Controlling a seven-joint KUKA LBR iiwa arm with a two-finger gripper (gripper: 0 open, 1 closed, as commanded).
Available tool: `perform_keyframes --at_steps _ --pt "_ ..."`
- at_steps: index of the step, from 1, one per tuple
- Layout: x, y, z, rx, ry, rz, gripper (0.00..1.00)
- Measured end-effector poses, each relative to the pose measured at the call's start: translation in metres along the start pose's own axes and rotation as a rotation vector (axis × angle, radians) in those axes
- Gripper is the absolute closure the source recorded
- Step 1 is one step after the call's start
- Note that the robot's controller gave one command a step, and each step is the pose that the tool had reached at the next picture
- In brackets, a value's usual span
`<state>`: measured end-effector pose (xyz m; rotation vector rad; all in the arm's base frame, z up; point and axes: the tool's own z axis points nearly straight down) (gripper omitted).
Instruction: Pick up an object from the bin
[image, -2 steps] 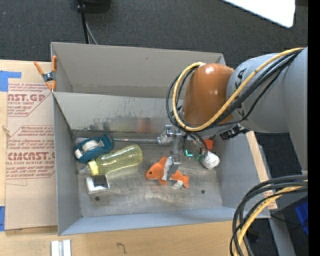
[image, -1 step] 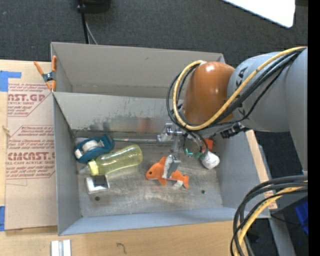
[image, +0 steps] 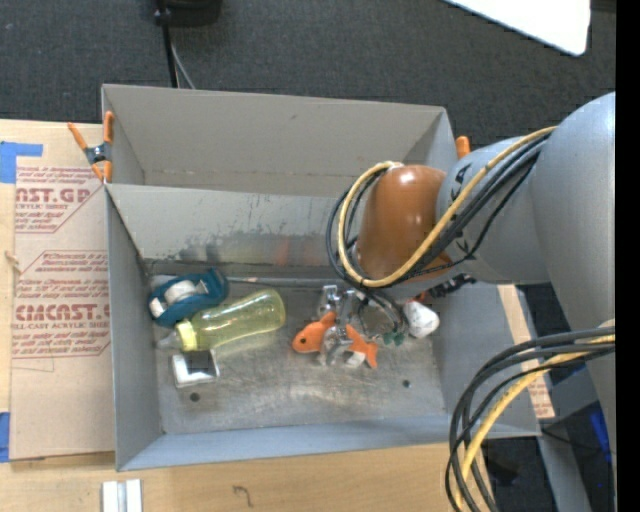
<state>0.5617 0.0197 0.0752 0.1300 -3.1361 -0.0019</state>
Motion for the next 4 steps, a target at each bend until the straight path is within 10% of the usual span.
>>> perform_keyframes --at_steps 4 --pt "0.001 0.016 -0.136 0.0 -0.006 0.027 1.0"
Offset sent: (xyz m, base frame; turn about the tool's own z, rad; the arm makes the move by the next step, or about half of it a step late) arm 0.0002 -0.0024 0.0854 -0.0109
